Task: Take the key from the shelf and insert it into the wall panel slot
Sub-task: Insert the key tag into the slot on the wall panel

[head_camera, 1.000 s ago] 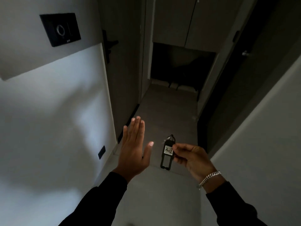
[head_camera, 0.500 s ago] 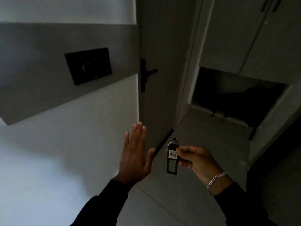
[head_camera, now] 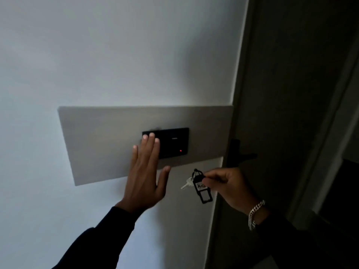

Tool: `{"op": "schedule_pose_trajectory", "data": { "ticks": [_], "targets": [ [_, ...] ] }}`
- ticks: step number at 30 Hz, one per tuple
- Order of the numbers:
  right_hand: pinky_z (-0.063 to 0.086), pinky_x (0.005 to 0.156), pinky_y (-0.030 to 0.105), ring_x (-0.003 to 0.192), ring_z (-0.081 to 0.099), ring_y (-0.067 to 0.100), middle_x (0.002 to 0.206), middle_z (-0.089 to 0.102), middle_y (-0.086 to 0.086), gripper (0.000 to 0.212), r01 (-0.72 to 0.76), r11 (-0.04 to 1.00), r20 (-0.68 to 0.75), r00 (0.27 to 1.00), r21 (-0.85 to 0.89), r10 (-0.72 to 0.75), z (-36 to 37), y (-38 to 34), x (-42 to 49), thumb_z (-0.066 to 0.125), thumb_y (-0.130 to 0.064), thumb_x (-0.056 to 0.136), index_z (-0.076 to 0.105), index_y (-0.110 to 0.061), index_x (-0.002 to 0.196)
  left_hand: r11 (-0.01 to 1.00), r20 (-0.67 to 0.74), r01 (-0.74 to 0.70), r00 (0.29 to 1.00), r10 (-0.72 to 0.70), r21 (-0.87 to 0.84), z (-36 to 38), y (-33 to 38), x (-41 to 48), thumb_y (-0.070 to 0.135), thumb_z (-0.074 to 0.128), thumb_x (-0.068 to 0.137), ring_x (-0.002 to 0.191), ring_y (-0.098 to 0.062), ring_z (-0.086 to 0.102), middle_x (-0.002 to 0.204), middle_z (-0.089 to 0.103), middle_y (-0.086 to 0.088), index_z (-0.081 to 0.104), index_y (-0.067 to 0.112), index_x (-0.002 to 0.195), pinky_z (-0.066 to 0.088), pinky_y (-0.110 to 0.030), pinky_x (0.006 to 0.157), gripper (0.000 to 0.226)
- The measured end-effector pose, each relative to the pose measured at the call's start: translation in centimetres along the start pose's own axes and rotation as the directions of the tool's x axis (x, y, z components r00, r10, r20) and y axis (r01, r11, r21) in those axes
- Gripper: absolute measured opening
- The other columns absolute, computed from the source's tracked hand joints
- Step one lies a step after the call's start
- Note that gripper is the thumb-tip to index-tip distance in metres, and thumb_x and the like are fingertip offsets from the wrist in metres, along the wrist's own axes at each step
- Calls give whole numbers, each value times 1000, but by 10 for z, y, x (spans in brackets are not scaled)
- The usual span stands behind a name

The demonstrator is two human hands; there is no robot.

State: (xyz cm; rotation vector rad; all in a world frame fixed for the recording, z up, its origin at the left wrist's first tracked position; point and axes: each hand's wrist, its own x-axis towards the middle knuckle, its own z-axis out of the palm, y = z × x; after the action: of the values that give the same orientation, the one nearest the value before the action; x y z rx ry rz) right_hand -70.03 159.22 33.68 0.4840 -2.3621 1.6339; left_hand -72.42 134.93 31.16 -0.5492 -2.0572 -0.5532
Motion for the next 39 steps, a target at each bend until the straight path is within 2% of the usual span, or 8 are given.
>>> {"op": "schedule_pose_trajectory", "data": {
  "ticks": [2,5,7,12,20,28,33,39],
  "targets": [
    [56,69,14,75,71,3,83,76,3,12,114,993,-17,993,-31,-114,4,-12,25,74,-5,78,77,-8,89,998,-37,14,999,-12,64,-9,-15,20,35,37,99,156,-32,9,166,18,-19,24,-2,153,12,-57,127,67],
    [58,77,27,79,73,17,82,77,4,15,222,974,-64,972,-47,-225,10,-27,57,76,-6,76,78,-17,86,987,-79,22,997,-10,157,-16,-36,39,35,36,98,156,-34,12,164,21,-22,27,-4,152,13,-57,126,67],
    [57,77,33,74,71,13,77,76,-4,26,273,962,-90,957,-29,-274,14,-33,77,77,-6,75,75,-32,79,973,-85,41,996,-22,226,-18,-47,45,36,35,98,155,-35,13,164,21,-22,28,-4,152,15,-60,125,67],
    [56,72,19,71,70,-1,75,76,-21,18,409,910,-105,910,71,-401,15,-44,116,73,-27,73,74,-44,80,903,-45,-36,997,61,428,-10,-65,52,38,34,98,156,-30,11,166,20,-17,26,3,154,10,-58,125,66],
    [53,67,15,63,68,0,74,73,-8,18,513,830,-103,858,217,-504,21,-34,166,72,-19,76,70,-34,85,708,-126,-25,979,161,706,11,-91,56,37,30,99,155,-28,18,164,27,-14,28,6,154,9,-54,126,64],
    [58,61,24,60,68,4,73,71,-8,20,486,855,-35,872,183,-488,29,-5,179,72,-13,80,71,-33,86,657,-170,-5,964,202,754,16,-94,56,35,31,97,155,-28,18,164,25,-12,29,6,154,8,-52,127,64],
    [51,68,23,68,64,12,75,67,-1,14,558,830,-110,824,-20,-556,29,-1,174,73,-17,77,75,-7,87,651,-156,-11,968,198,759,15,-97,55,36,30,97,155,-29,19,165,22,-11,28,7,154,8,-52,127,64],
    [50,62,24,58,60,20,79,67,5,28,540,827,-72,828,-158,-555,19,-11,170,80,-13,71,74,-10,99,645,-144,-23,968,205,764,14,-100,53,37,28,98,155,-30,20,168,17,-8,28,7,155,9,-53,127,64]
  ]
}}
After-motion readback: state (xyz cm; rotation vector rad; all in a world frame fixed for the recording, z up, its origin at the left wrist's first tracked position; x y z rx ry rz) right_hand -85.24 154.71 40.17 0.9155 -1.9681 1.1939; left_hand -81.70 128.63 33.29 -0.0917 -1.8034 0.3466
